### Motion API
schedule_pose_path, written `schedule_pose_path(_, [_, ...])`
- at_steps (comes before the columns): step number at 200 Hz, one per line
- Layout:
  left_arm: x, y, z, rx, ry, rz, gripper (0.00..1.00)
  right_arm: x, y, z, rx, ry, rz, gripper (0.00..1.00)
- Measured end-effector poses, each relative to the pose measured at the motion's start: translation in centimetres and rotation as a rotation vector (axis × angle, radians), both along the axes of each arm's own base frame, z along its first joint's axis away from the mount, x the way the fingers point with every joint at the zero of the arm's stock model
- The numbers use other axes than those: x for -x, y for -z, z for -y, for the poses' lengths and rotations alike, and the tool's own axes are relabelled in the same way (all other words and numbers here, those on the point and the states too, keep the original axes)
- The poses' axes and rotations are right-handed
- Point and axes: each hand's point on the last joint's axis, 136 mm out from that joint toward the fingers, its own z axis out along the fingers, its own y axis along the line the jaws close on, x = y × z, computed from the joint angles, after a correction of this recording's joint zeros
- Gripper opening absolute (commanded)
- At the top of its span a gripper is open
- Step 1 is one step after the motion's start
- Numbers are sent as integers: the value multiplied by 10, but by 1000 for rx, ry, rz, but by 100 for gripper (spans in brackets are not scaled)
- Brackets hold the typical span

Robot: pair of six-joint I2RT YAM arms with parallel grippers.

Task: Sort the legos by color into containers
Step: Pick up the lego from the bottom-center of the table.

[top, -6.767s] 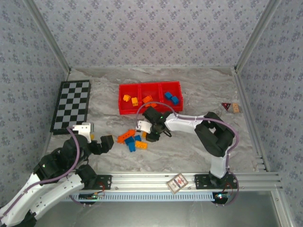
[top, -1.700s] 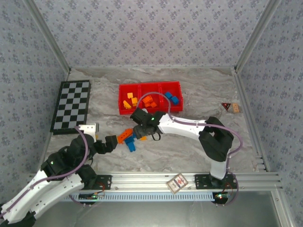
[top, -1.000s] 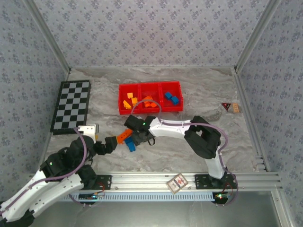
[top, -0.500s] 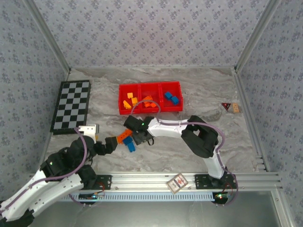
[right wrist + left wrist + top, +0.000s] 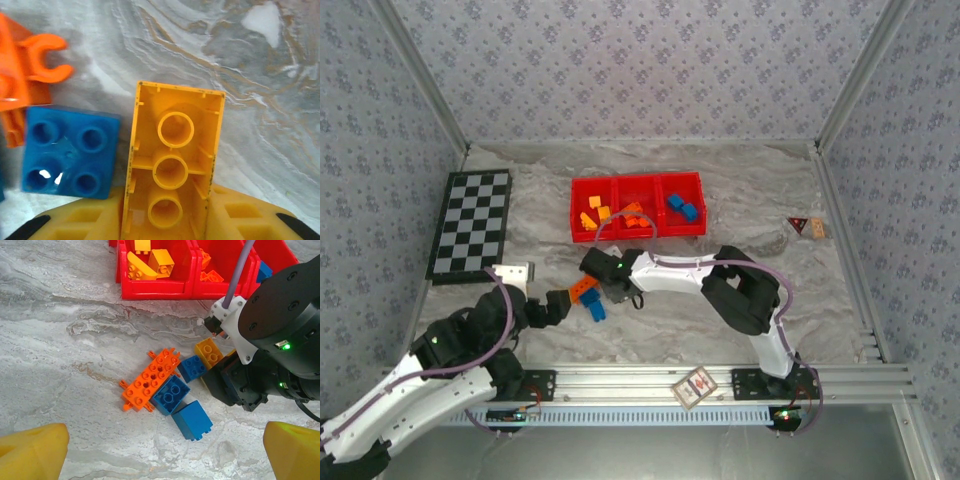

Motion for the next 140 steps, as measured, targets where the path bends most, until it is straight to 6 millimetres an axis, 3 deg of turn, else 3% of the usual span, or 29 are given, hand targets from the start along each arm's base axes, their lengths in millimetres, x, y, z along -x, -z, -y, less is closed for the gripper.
schedule_pose_path(57, [0, -1, 0, -9, 9, 8, 100, -8, -12, 33, 151, -21, 82, 32])
schedule_pose_path(90, [1, -3, -1, -2, 15, 22, 100, -16, -47, 37, 166, -75, 135, 32])
schedule_pose_path(112, [0, -4, 0, 4, 16, 36, 100, -41, -84, 21, 93, -82, 194, 32])
schedule_pose_path(140, [-2, -1, -1, -7, 10, 41, 100, -88, -122, 1, -39, -60, 248, 32])
